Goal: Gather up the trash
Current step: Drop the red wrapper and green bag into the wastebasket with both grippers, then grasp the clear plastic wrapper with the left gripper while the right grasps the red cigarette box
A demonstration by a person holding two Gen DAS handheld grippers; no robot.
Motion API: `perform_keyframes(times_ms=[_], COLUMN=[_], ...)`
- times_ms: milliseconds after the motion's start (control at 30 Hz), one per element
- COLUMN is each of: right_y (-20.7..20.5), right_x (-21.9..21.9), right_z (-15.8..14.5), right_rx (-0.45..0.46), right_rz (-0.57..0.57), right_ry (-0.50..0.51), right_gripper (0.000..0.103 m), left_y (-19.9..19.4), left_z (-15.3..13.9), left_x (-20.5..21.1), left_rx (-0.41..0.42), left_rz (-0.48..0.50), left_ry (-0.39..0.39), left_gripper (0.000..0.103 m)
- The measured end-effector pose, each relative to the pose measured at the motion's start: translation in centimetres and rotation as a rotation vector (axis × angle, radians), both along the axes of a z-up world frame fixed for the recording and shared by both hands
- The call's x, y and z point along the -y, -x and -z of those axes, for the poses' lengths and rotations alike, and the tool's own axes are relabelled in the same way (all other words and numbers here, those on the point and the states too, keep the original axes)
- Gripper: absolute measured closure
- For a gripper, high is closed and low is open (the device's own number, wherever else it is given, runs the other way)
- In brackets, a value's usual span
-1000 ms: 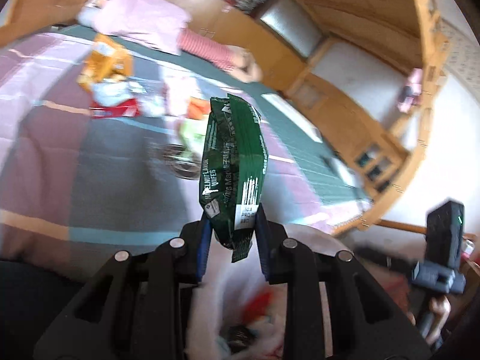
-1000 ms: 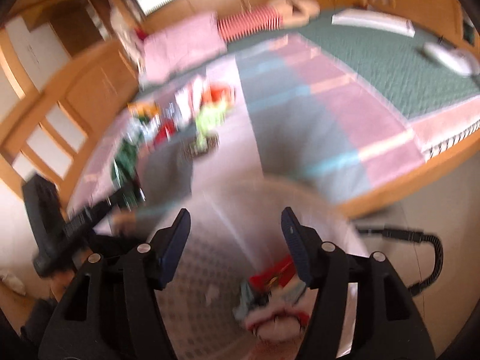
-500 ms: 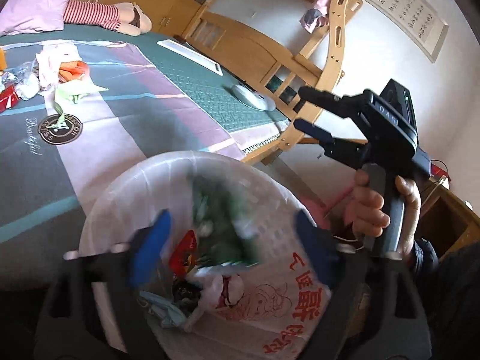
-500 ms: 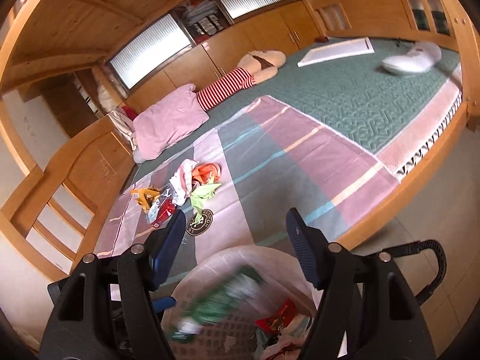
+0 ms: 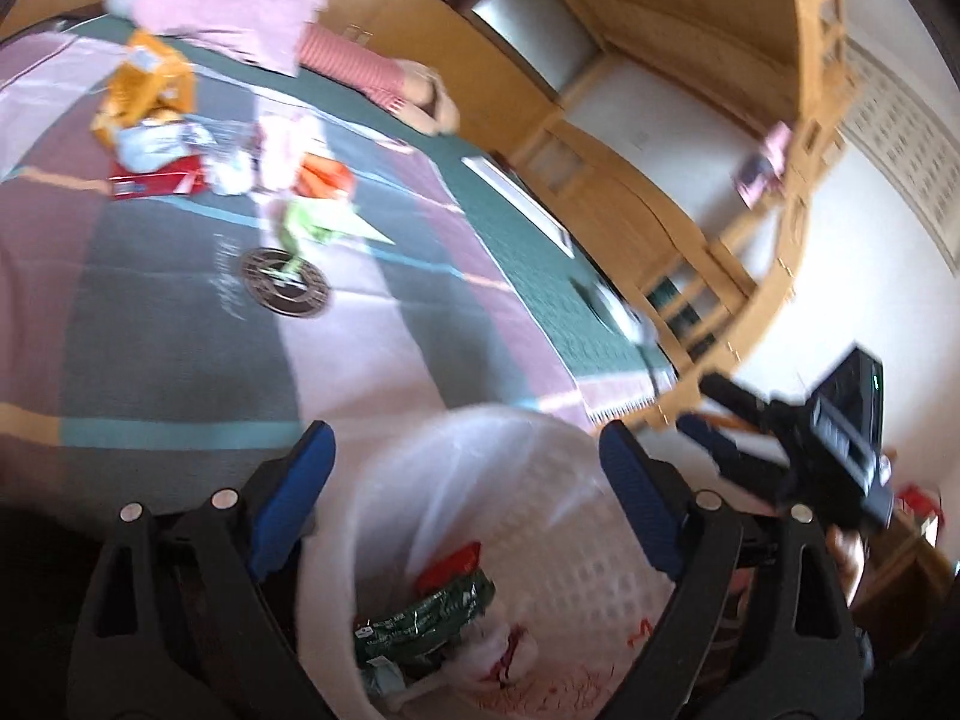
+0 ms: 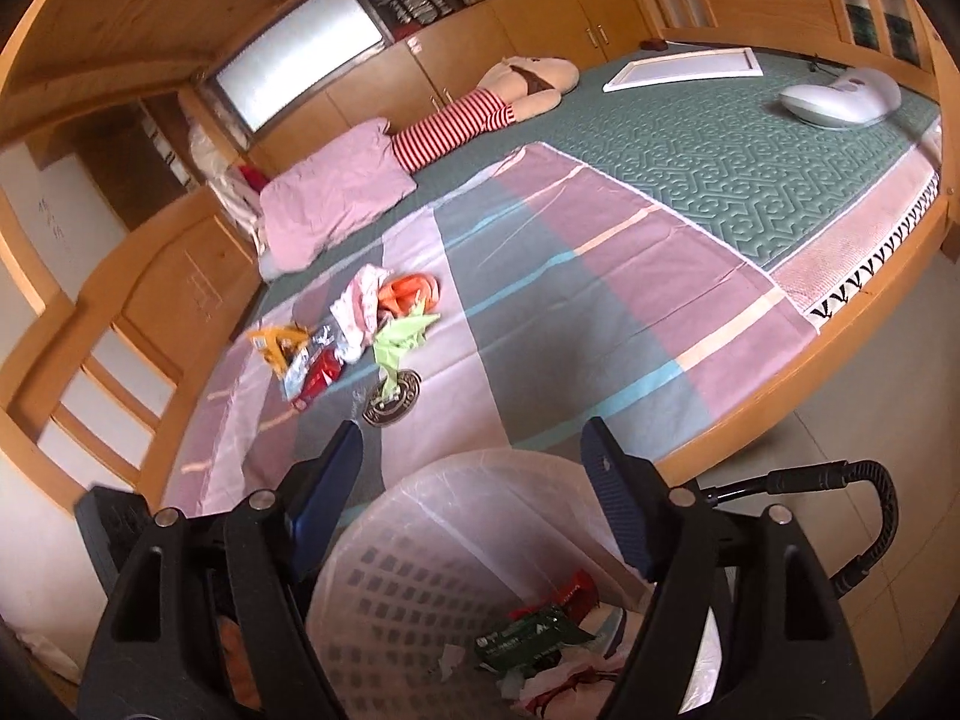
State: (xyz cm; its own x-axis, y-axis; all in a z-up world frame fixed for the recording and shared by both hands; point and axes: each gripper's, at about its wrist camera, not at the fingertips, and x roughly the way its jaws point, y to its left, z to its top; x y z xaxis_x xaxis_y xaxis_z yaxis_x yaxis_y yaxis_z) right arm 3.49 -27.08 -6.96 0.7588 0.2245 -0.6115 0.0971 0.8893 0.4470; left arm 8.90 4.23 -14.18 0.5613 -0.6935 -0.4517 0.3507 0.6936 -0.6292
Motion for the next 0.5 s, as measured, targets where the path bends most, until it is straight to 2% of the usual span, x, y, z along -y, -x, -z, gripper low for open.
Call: perform_keyframes(times_ms=[67, 100, 167, 200, 233, 300, 367, 400, 433, 500], right_y=[-0.3, -0.5, -1.3, -1.9, -2.5, -4.2, -6.5, -7.7, -9.2, -12.4], right_x=[-0.5, -0.9, -1.5, -1.9, -2.1, -2.8, -4.2, -5.2, -6.7, -10.3], right_z=[0.1, 0.2, 0.3, 0.4, 0.5, 0.6, 0.7, 0.6, 0.5, 0.6], right_rx=[-0.01, -0.019, -0.042, -0.06, -0.071, -0.094, -0.116, -0.122, -0.122, -0.112], right_rz=[-0.014, -0.023, -0.035, -0.045, -0.055, -0.083, -0.121, -0.141, -0.183, -0.284], right_ry=[0.029, 0.052, 0.092, 0.09, 0.08, 0.045, 0.012, 0.006, 0.003, 0.003], right_gripper=[0.027, 0.026, 0.026, 0.026, 0.026, 0.026, 0.026, 0.026, 0.026, 0.029], left_y=[-0.6, -1.3, -3.1, -4.3, -5.7, -8.7, -10.3, -10.6, -10.5, -9.7], left_z=[-0.8, -1.5, -2.6, -3.0, -3.0, -2.7, -2.0, -1.3, -0.5, 0.6], left_x=[-0.6, -1.1, -1.3, -1.5, -1.8, -3.4, -5.9, -7.7, -9.5, -11.6], left_rx=[0.032, 0.05, 0.096, 0.119, 0.108, 0.018, -0.072, -0.135, -0.217, -0.294], left_rz=[-0.062, -0.133, -0.267, -0.345, -0.4, -0.455, -0.527, -0.58, -0.631, -0.686], left_ry=[-0.033, -0.102, -0.314, -0.446, -0.538, -0.622, -0.591, -0.536, -0.454, -0.283], left_gripper=[0.014, 0.014, 0.014, 0.014, 0.014, 0.014, 0.014, 0.014, 0.015, 0.015])
